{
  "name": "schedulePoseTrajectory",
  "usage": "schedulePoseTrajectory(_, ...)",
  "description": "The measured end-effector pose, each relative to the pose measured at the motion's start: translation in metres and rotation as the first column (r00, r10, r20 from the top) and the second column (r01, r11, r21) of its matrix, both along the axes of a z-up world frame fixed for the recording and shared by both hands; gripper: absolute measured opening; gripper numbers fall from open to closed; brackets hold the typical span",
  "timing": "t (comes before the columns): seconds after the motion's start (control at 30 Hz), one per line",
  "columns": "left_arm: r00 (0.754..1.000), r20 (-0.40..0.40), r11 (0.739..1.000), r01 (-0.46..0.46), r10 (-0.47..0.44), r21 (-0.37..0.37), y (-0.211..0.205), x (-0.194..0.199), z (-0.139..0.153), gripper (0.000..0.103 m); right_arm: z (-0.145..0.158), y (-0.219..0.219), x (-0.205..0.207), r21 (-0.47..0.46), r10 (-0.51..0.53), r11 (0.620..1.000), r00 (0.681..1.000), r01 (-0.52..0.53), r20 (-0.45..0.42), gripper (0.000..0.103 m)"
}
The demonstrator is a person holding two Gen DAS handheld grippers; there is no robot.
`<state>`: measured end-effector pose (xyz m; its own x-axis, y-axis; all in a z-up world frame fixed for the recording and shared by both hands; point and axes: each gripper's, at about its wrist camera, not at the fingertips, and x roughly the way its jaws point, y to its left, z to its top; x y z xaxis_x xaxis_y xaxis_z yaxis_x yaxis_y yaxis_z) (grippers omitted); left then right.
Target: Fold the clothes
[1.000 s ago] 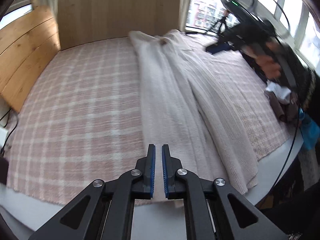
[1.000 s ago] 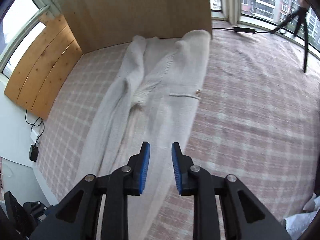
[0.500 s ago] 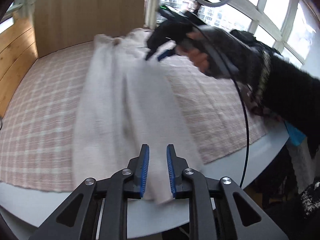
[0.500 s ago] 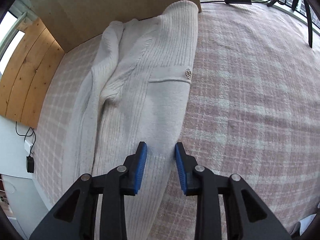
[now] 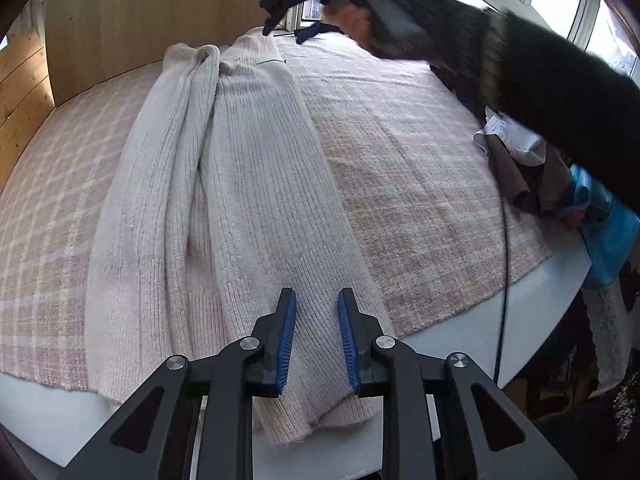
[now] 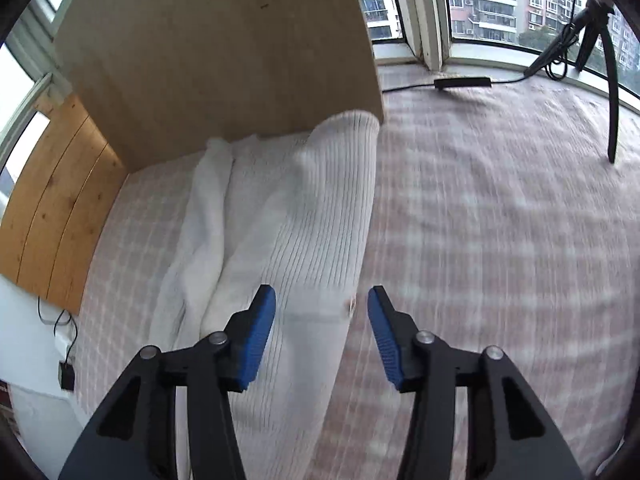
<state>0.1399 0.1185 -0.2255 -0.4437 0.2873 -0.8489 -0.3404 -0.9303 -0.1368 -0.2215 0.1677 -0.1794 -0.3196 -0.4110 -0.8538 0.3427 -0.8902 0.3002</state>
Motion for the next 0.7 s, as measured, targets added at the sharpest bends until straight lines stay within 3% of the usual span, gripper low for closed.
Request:
schedulePoseTrajectory(0.13,1.0,0.003,1.0,-0.008,0.008,0.01,-0.001,-0.001,-0.002,0.022,-0.023,-0.01,-0.051,0.083,-0.042,0.996,0.998,0.039,0.035,0.047)
schedulePoseTrajectory(0.17,1.0,0.004,1.0,-0.01,0.01,0.011,-0.001,-0.001,-0.002,0.022,-0.031,-0.013,-0.057,0.096,-0.045,0.995,0.997,0.04,0.057,0.042)
schedulePoseTrajectory(0.2,1.0,0.005,1.0,-0.011,0.011,0.012,-0.001,-0.001,-0.002,0.022,-0.034,-0.017,-0.059,0.108,-0.04,0.994,0.998,0.034,0.052,0.023)
schedulePoseTrajectory(0.23,1.0,0.005,1.0,-0.013,0.013,0.013,0.0,-0.002,-0.002,0.022,-0.034,-0.02,-0.059,0.123,-0.028,0.992,0.999,0.024,0.03,0.013)
schedulePoseTrajectory(0.3,1.0,0.007,1.0,-0.019,0.019,0.016,0.0,-0.003,-0.002,0.022,-0.029,-0.019,-0.059,0.145,-0.029,0.989,1.0,0.028,0.004,0.006)
schedulePoseTrajectory(0.37,1.0,0.011,1.0,-0.021,0.021,0.015,0.002,-0.004,-0.003,0.022,-0.027,-0.009,-0.064,0.146,-0.078,0.986,0.997,0.078,-0.008,0.006)
schedulePoseTrajectory(0.43,0.999,0.023,0.999,-0.031,0.03,0.026,0.0,-0.005,0.001,0.022,-0.033,-0.01,-0.066,0.096,-0.022,0.995,0.998,0.017,0.05,0.007)
schedulePoseTrajectory(0.47,0.999,0.017,0.998,-0.045,0.044,0.032,-0.003,-0.004,0.006,0.022,-0.03,-0.014,-0.062,0.13,0.0,0.992,0.999,-0.005,0.038,0.008)
schedulePoseTrajectory(0.53,0.997,-0.002,0.996,-0.077,0.078,0.043,-0.011,0.001,0.019,0.022,-0.012,-0.017,-0.049,0.162,-0.006,0.987,0.999,0.014,-0.049,0.019)
schedulePoseTrajectory(0.6,0.993,-0.01,0.992,-0.118,0.119,0.031,-0.022,0.002,0.019,0.022,0.009,-0.019,-0.036,0.114,-0.016,0.993,0.994,0.029,-0.107,0.036)
schedulePoseTrajectory(0.7,0.983,-0.019,0.983,-0.181,0.181,0.009,-0.038,0.002,0.018,0.022,0.023,-0.048,-0.022,-0.021,0.136,0.99,0.987,-0.139,-0.088,0.041)
